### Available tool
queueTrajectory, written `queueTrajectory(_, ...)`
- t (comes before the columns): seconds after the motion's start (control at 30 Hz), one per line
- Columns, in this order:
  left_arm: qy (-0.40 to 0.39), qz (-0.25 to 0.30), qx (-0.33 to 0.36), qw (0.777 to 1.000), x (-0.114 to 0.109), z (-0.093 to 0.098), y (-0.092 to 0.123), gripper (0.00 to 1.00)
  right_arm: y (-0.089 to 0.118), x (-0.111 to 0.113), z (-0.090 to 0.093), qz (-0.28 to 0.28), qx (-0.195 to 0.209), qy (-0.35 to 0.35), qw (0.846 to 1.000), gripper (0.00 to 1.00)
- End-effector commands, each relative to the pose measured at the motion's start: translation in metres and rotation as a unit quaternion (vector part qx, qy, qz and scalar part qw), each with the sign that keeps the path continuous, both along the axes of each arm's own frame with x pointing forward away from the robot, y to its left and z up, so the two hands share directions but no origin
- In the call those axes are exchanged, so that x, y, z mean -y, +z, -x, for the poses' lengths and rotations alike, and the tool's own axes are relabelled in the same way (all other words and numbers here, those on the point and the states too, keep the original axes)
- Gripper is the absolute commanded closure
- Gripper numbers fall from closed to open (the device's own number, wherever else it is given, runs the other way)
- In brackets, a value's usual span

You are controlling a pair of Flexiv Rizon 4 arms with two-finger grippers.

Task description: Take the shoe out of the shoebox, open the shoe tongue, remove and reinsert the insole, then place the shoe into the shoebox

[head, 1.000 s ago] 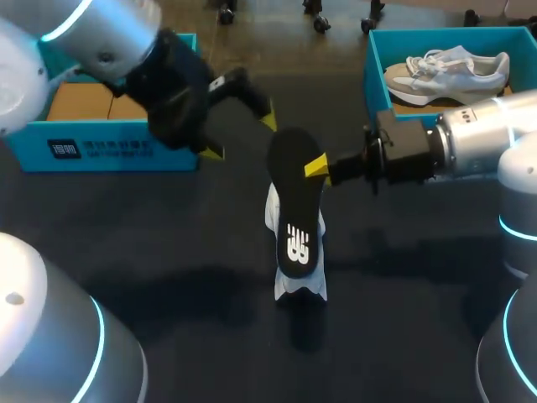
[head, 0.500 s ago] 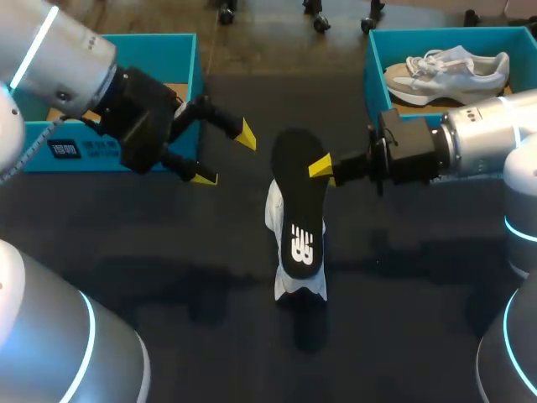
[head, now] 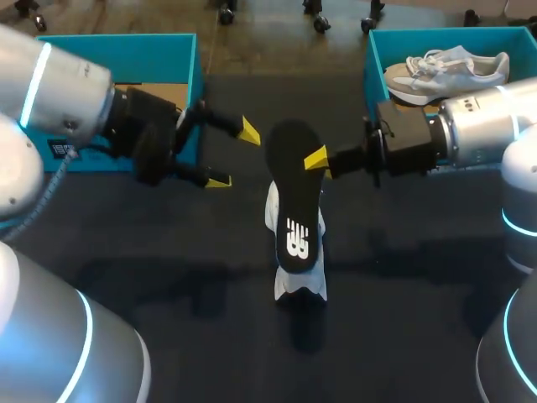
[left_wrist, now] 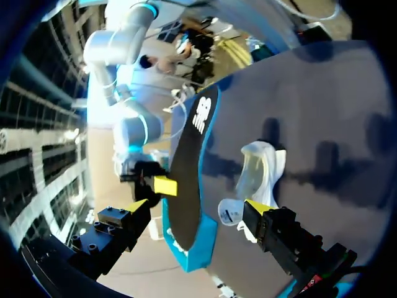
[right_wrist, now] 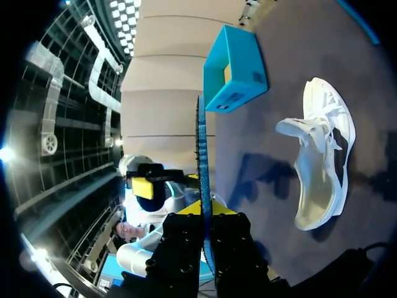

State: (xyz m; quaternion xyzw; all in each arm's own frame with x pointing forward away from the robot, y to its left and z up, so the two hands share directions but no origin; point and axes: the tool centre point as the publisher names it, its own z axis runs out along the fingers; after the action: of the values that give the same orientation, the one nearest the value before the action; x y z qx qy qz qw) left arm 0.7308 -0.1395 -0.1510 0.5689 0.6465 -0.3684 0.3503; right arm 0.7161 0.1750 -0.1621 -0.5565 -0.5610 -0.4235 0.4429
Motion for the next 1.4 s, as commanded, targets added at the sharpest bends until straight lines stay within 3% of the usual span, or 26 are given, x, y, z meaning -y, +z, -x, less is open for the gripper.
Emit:
queueTrajectory(0.03,0.037,0.101,0.016,0.994,0.009,0.004,-0.020,0.00,0.001,-0.007,0.003,0.000,-0.002,-0.006,1.000,1.00)
queueTrajectory(0.3,0.095,0.205,0.028,0.974,0.017,-0.004,-0.032,0.00,0.002,-0.012,0.004,-0.026,-0.011,-0.017,0.999,1.00)
queueTrajectory(0.43,0.094,0.241,0.032,0.965,0.018,-0.004,-0.028,0.00,0.002,-0.011,0.004,-0.044,-0.008,-0.013,0.999,1.00)
queueTrajectory(1.0,0.074,0.284,0.040,0.955,0.034,0.006,-0.018,0.00,0.000,-0.019,0.006,-0.032,-0.020,-0.001,0.999,1.00)
queueTrajectory(1.17,0.071,0.288,0.044,0.954,0.036,0.007,-0.017,0.23,-0.001,-0.020,0.010,-0.028,-0.022,-0.001,0.999,1.00)
queueTrajectory(1.3,0.068,0.295,0.046,0.952,0.039,0.007,-0.016,0.52,-0.001,-0.022,0.013,-0.029,-0.022,0.001,0.999,1.00)
queueTrajectory(1.4,0.069,0.296,0.049,0.951,0.041,0.005,-0.016,0.56,0.000,-0.024,0.015,-0.031,-0.019,0.003,0.999,1.00)
